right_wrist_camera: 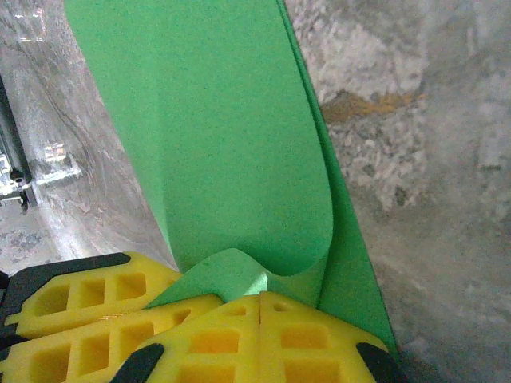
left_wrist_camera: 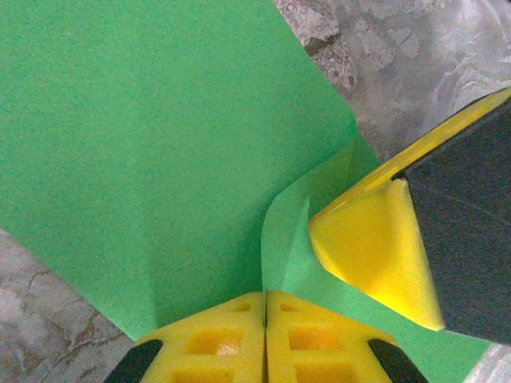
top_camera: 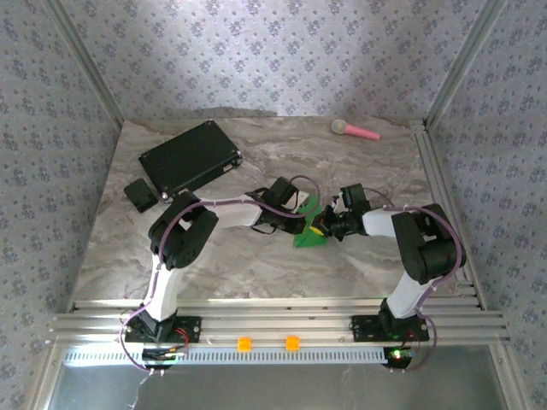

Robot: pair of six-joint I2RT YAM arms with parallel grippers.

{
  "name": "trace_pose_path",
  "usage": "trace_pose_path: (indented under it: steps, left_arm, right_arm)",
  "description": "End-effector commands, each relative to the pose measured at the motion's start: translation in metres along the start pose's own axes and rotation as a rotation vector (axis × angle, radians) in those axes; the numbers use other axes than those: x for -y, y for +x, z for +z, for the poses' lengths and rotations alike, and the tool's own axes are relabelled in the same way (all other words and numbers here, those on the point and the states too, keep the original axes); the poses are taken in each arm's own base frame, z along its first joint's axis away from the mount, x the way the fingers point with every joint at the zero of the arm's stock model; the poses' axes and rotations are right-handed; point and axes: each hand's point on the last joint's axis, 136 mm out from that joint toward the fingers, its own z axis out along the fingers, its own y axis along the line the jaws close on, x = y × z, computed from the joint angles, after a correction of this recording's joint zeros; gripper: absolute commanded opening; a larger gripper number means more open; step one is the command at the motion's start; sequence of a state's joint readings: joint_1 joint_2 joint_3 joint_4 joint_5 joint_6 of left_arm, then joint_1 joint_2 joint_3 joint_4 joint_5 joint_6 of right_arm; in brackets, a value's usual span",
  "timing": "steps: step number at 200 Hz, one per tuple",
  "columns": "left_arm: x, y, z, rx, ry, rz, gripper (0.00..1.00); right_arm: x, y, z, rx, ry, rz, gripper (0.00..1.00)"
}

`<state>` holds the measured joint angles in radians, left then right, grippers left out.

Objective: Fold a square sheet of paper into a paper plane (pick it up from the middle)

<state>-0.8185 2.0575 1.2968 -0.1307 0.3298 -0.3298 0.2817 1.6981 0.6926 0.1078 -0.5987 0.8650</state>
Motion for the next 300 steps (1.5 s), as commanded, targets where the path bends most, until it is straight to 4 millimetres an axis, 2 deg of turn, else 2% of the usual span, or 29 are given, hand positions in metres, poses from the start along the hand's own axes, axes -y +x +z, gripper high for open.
trace_pose_path:
  steps: [1,17,34,57,79,100,110,166,199,214,233,256,277,300]
  left_arm:
    - [-0.015,0.030,0.015,-0.103,-0.037,-0.021,0.08]
    - [-0.015,0.030,0.014,-0.105,-0.038,-0.020,0.08]
    - [-0.015,0.030,0.015,-0.110,-0.039,-0.018,0.08]
    - [-0.015,0.031,0.015,-0.111,-0.036,-0.019,0.08]
    - [-0.016,0.031,0.014,-0.113,-0.037,-0.019,0.08]
    - [-0.016,0.033,0.015,-0.119,-0.037,-0.019,0.08]
    - [-0.016,0.034,0.015,-0.121,-0.038,-0.016,0.08]
    - [-0.016,0.036,0.016,-0.135,-0.038,-0.015,0.08]
    - [-0.015,0.035,0.016,-0.129,-0.040,-0.011,0.08]
    - [-0.014,0.034,0.016,-0.128,-0.039,-0.011,0.08]
    - [-0.014,0.034,0.016,-0.129,-0.039,-0.012,0.08]
    - [-0.013,0.035,0.017,-0.130,-0.037,-0.011,0.08]
    - [-0.012,0.037,0.017,-0.139,-0.037,-0.009,0.08]
    - [-0.013,0.038,0.018,-0.139,-0.040,-0.013,0.07]
  right_arm:
    - [-0.011,-0.005,-0.009,0.003,-0.015,0.003,0.02]
    - [-0.017,-0.014,-0.015,0.027,-0.017,-0.014,0.02]
    - [-0.009,-0.019,-0.013,0.031,0.007,-0.005,0.02]
    - [0.015,-0.021,-0.006,0.024,0.064,0.035,0.02]
    - [0.044,-0.022,-0.008,0.048,0.141,0.087,0.02]
    - [0.053,-0.022,-0.010,0.042,0.160,0.116,0.02]
    - [0.050,-0.025,-0.013,0.053,0.153,0.114,0.02]
    - [0.003,-0.049,-0.036,0.112,0.042,0.042,0.02]
    - [-0.018,-0.036,-0.023,0.066,-0.007,-0.002,0.01]
    - [-0.018,-0.027,-0.012,0.039,0.017,-0.018,0.01]
    - [0.007,-0.021,-0.003,0.024,0.125,0.011,0.00]
    - [0.030,-0.020,-0.003,0.017,0.160,0.059,0.00]
    - [0.031,-0.026,-0.008,0.029,0.127,0.074,0.00]
    - [0.010,-0.033,-0.018,0.047,0.064,0.036,0.01]
